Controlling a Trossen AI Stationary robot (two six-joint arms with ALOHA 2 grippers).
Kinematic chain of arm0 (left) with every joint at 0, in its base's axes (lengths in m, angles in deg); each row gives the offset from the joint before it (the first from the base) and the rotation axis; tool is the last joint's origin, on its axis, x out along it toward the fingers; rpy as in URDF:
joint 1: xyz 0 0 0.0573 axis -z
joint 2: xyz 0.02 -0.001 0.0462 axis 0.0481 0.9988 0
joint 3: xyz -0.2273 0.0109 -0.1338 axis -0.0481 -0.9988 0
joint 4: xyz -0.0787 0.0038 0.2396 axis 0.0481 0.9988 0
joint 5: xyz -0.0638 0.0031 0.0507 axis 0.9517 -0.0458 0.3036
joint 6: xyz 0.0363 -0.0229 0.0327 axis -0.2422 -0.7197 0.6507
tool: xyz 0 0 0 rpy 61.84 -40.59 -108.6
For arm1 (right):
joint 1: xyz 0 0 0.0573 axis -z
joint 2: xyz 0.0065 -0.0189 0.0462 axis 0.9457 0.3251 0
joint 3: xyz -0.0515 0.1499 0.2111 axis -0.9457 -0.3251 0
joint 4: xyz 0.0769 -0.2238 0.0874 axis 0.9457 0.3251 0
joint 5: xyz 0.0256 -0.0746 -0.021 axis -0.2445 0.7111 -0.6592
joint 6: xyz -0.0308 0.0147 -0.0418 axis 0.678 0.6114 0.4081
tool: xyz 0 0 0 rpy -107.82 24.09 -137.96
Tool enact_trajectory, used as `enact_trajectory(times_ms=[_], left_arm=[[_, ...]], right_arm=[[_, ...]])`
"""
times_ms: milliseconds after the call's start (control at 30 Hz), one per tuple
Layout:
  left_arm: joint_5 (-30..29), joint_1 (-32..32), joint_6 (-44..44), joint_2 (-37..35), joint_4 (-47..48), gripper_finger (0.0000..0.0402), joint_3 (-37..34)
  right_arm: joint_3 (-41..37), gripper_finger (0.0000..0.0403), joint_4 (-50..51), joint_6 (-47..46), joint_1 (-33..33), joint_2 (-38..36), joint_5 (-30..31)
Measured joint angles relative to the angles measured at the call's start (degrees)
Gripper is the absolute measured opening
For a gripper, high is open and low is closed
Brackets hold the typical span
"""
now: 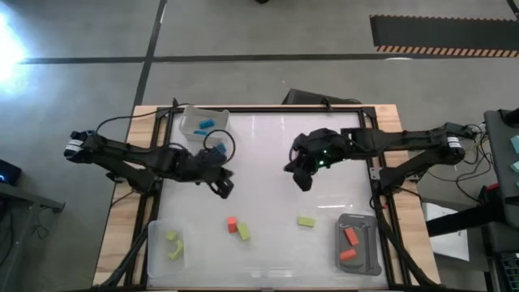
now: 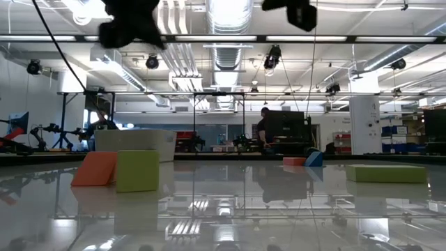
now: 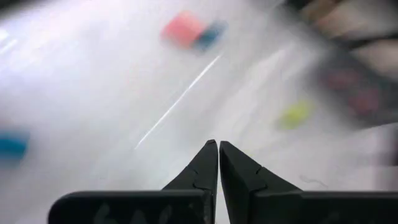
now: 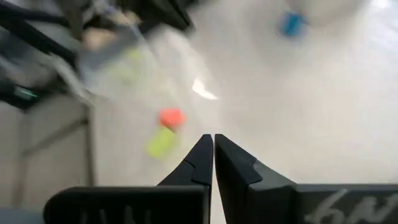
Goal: Sort & place blocks by color
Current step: Put the blue block into the white bin
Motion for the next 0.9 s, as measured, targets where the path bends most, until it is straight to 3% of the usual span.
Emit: enact_trajectory(times_ms=[100, 200, 567, 800, 900], left_arm=[[0.0, -1.6, -7.6, 0.5, 10.8, 0.0001, 0.0], [0.1, -3.4, -10.3, 1.3, 15.2, 0.0001, 0.0], [3.7, -14.3, -17.8, 5.2, 14.7, 0.0000, -2.1], [5.6, -21.8, -17.3, 13.8, 13.5, 0.0000, -2.4], [5.6, -25.3, -12.0, 16.8, 10.5, 0.0004, -2.5]], right_arm=[[4.4, 0.0006, 11.9, 1.4, 0.1, 0.1, 3.4], [6.3, 0.0007, 15.9, 3.3, 0.2, -0.3, 5.4], [6.2, 0.0008, 15.7, 6.0, 0.8, -0.3, 5.1], [6.2, 0.0009, 15.7, 9.4, 1.7, -0.5, 4.6], [6.2, 0.0009, 15.7, 10.3, 1.7, -0.5, 4.5]])
